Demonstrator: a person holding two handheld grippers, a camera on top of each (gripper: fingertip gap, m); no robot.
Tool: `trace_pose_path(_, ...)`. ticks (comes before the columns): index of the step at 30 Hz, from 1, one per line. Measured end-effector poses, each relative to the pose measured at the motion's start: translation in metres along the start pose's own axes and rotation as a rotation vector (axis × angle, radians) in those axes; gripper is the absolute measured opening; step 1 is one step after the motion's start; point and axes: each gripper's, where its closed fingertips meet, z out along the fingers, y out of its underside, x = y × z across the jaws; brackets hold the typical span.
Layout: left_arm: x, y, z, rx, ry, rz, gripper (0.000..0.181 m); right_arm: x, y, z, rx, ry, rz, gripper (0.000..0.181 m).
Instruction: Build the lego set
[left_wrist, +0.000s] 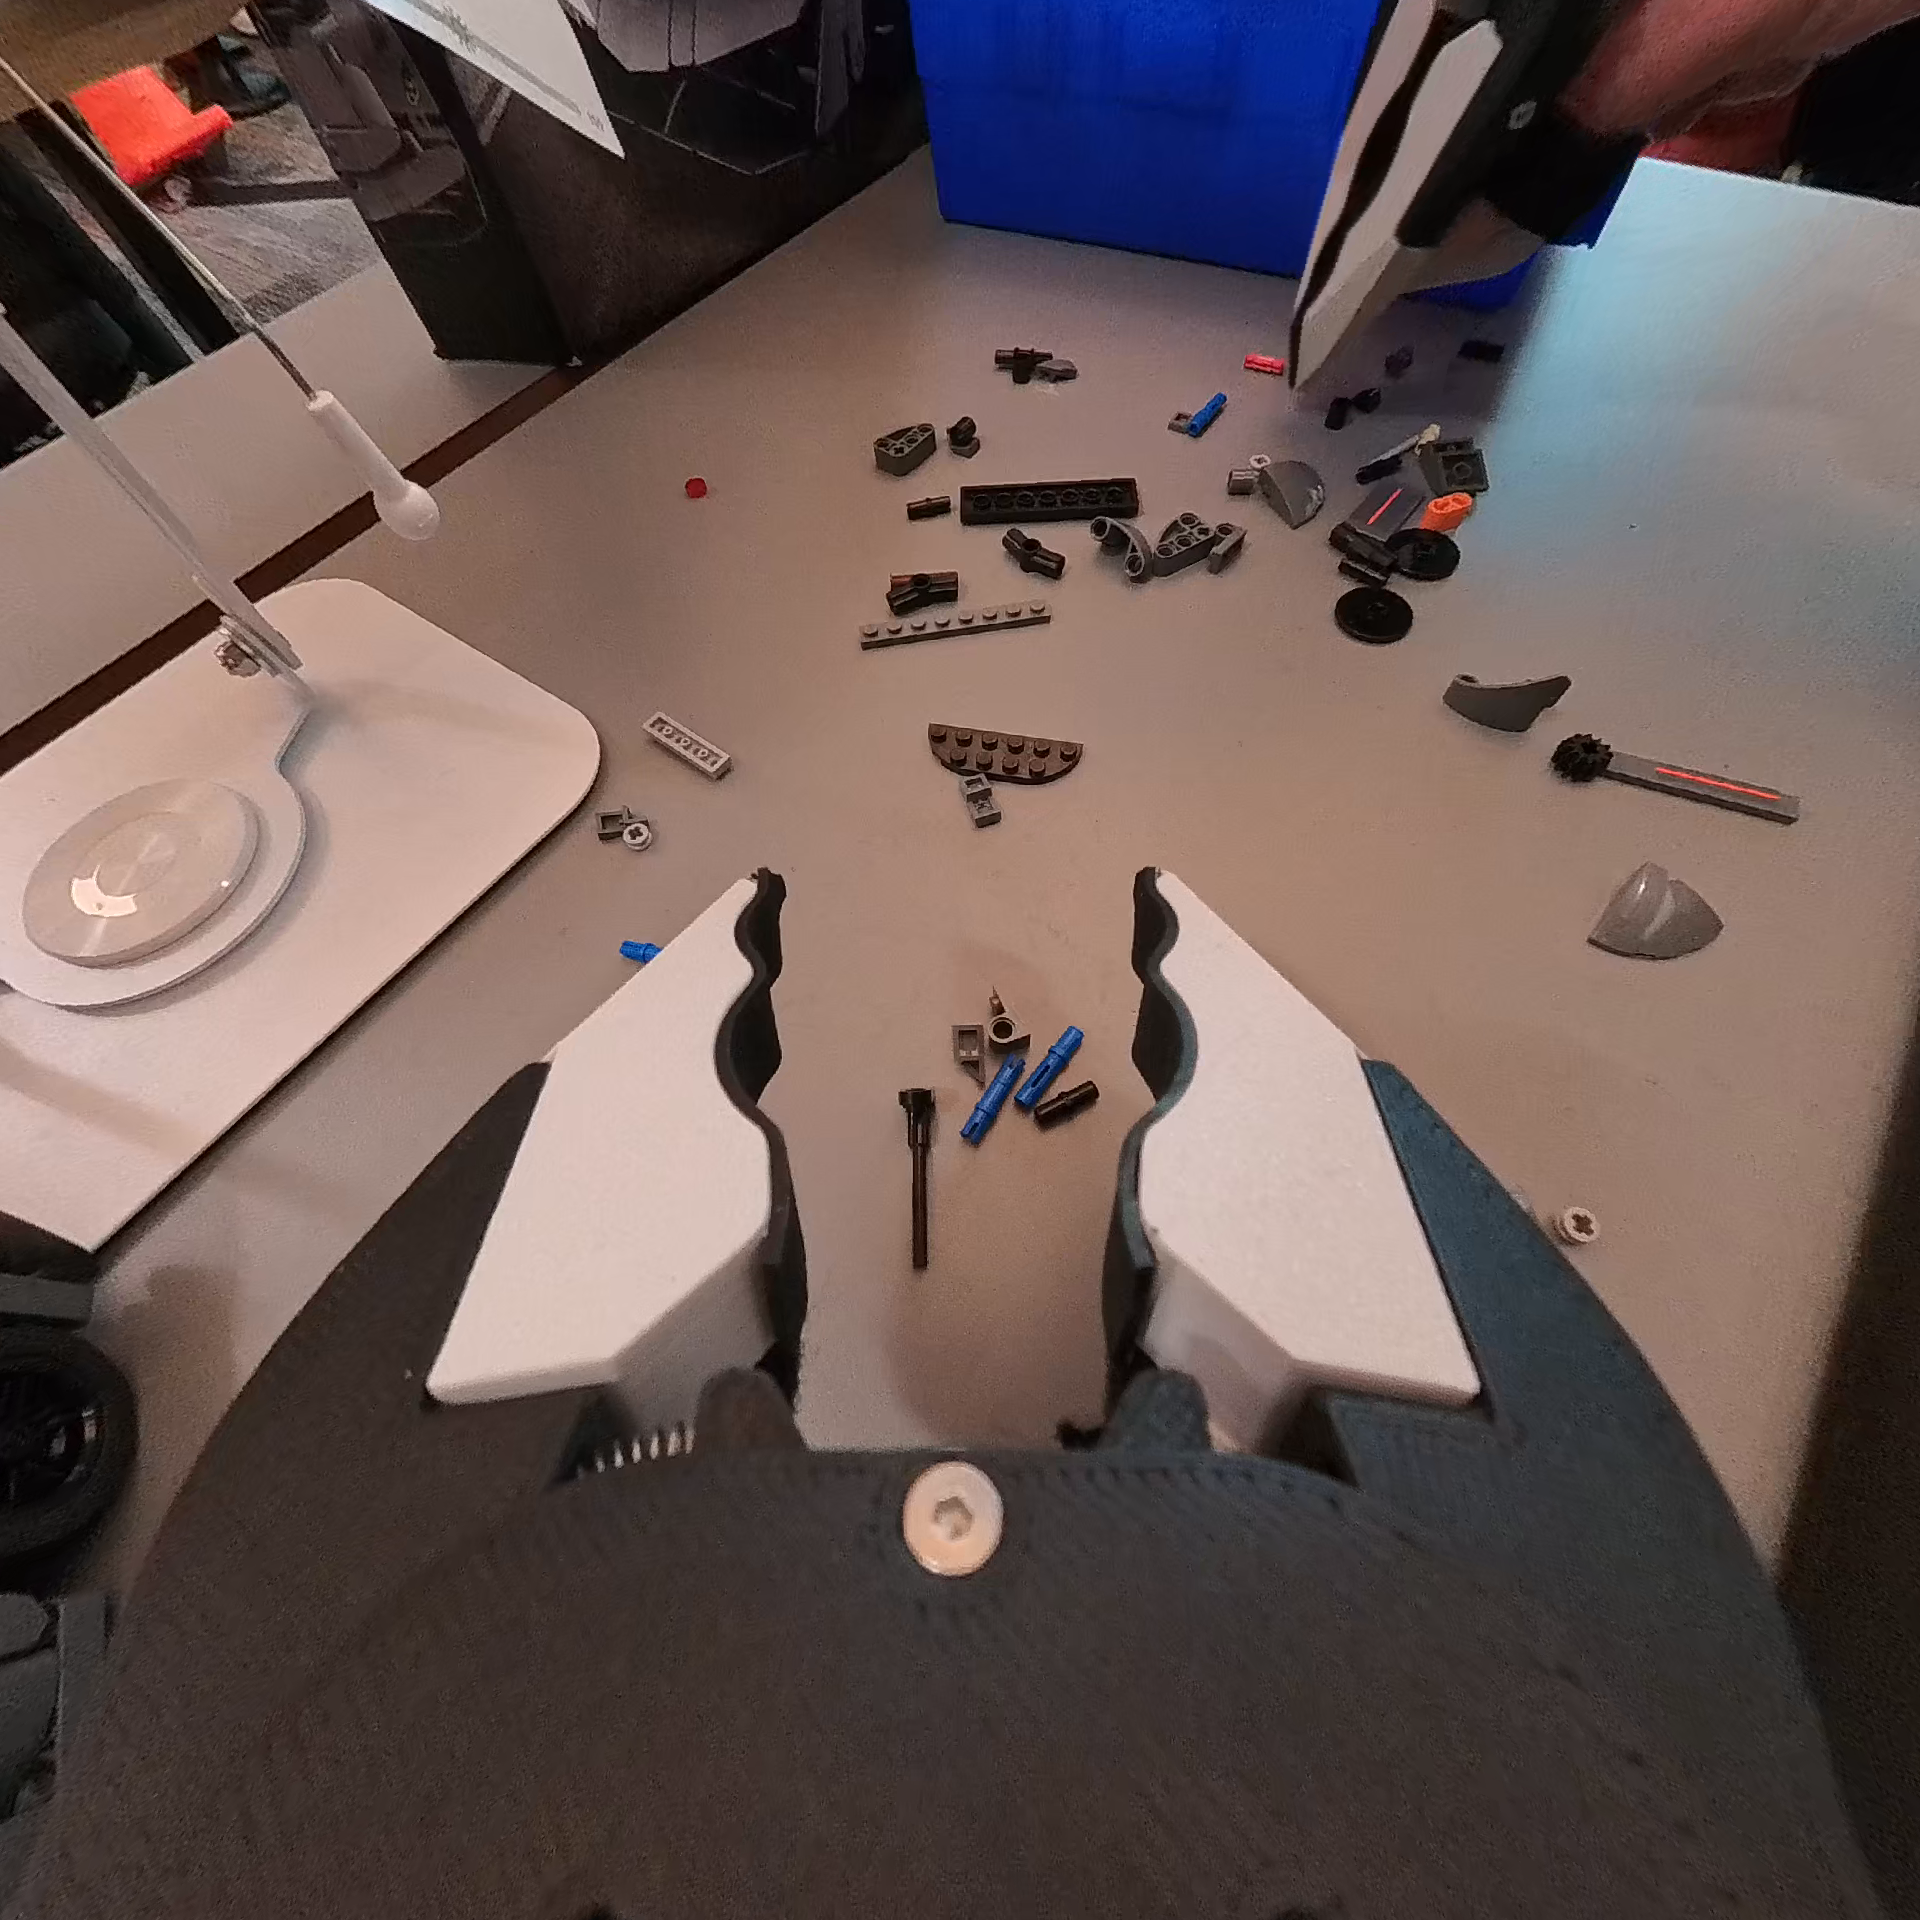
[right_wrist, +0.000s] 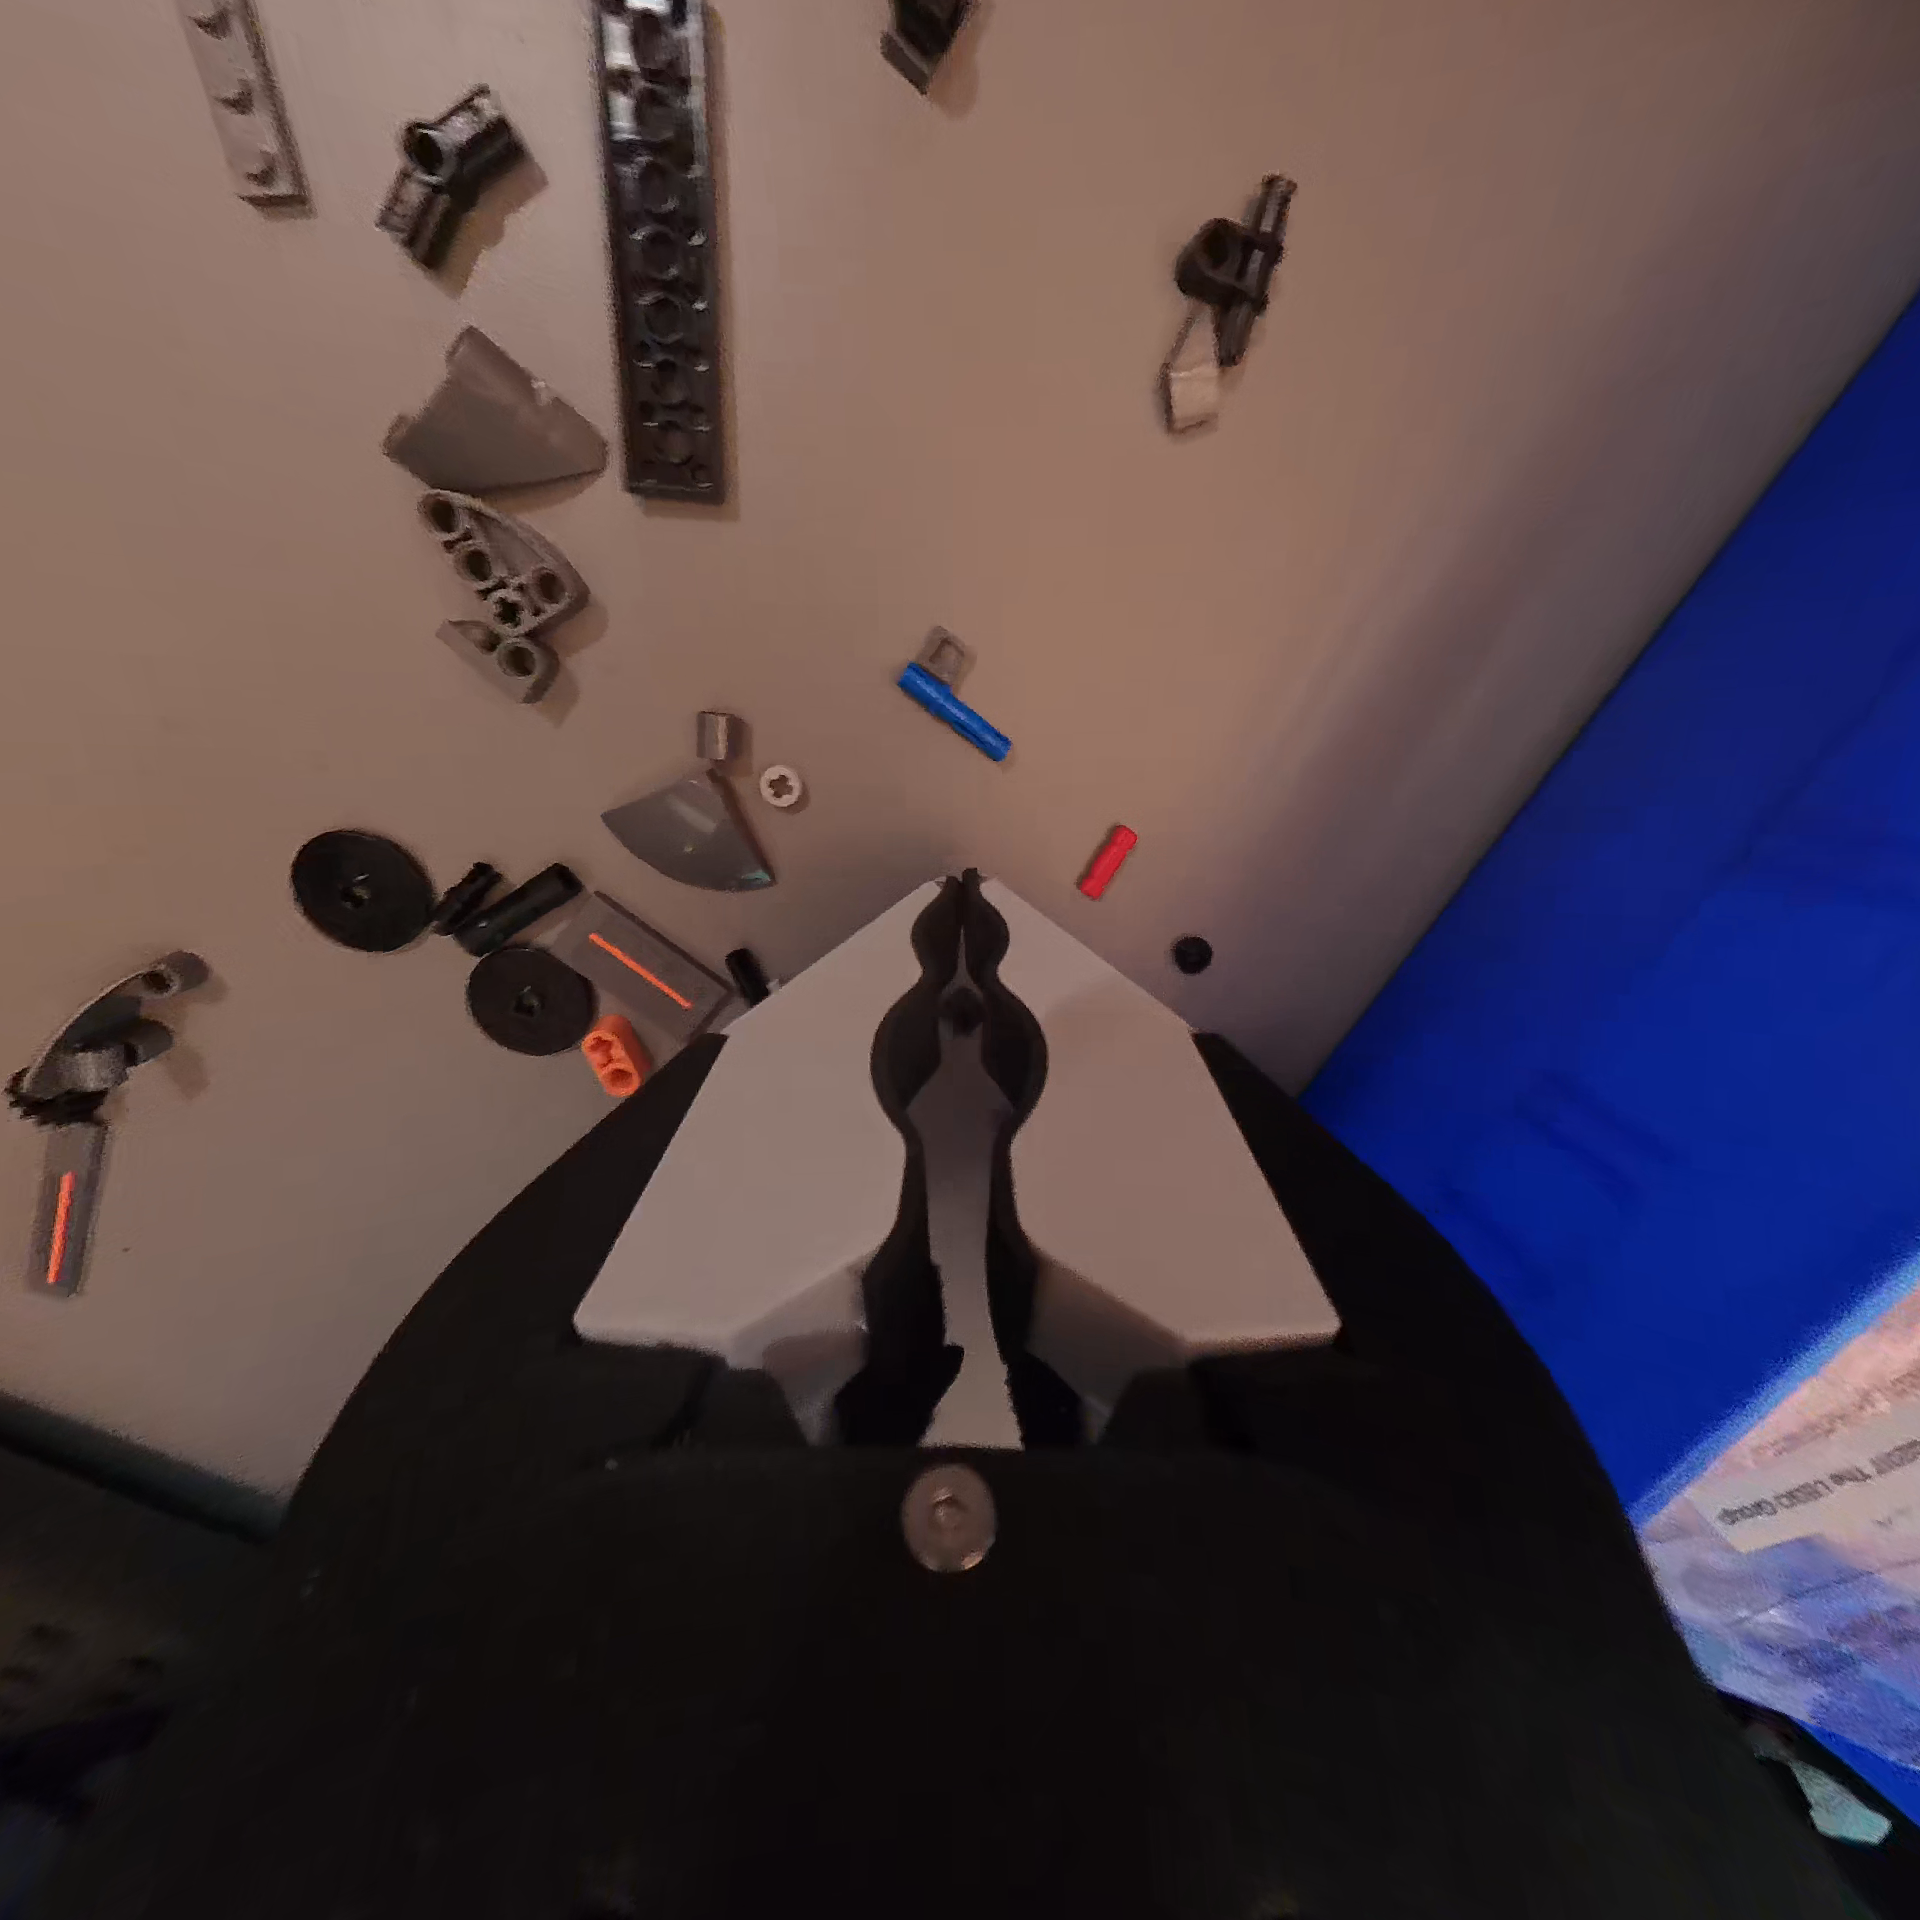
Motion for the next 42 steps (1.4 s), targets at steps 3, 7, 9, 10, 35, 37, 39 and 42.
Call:
trace_pose_path(3,0.000,0.000,0.000,-0.001,0.001,-0.002,0.066,0.000,-0.002,-0.004,0.015,0.015,-0.007,0.000)
trace_pose_path(7,0.000,0.000,0.000,-0.001,0.002,-0.002,0.066,0.009,-0.002,-0.022,0.067,0.054,0.033,0.004)
trace_pose_path(9,0.001,0.001,0.001,-0.005,0.004,-0.002,0.066,0.013,0.004,-0.031,0.080,0.074,0.049,0.006)
trace_pose_path(10,0.001,0.002,0.002,-0.007,0.005,-0.002,0.066,0.013,0.006,-0.036,0.098,0.071,0.059,0.007)
trace_pose_path(35,0.002,0.006,0.007,-0.025,0.013,-0.009,0.065,-0.011,0.132,-0.020,0.057,-0.032,0.183,0.008)
trace_pose_path(37,0.002,0.006,0.007,-0.023,0.014,-0.009,0.065,-0.011,0.132,-0.019,0.069,-0.041,0.185,0.007)
trace_pose_path(39,0.002,0.006,0.007,-0.023,0.016,-0.009,0.065,-0.011,0.132,-0.020,0.081,-0.050,0.176,0.007)
trace_pose_path(42,0.002,0.006,0.007,-0.025,0.016,-0.006,0.066,-0.015,0.130,-0.021,0.107,-0.070,0.169,0.006)
